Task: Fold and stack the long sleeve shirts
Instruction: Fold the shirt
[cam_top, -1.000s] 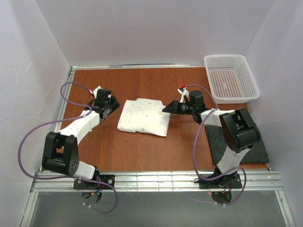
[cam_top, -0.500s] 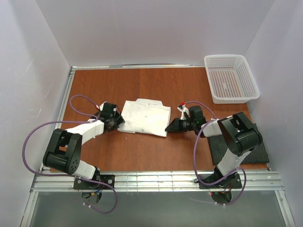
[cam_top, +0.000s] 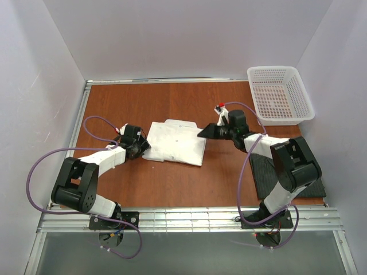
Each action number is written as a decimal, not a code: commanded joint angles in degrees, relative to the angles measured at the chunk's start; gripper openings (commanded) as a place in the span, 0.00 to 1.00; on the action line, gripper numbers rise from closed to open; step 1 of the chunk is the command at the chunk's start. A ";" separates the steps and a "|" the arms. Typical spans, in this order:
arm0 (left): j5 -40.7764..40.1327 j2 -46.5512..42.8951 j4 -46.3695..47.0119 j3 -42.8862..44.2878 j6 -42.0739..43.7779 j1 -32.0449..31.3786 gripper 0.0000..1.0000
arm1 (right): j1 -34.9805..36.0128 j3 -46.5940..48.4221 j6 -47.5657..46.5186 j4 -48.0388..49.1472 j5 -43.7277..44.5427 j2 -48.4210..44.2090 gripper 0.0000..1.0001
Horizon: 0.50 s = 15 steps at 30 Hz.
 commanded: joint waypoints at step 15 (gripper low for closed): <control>-0.41 -2.27 -2.40 -0.71 -1.62 0.07 0.48 | -2.52 13.09 5.60 11.68 6.53 20.45 0.20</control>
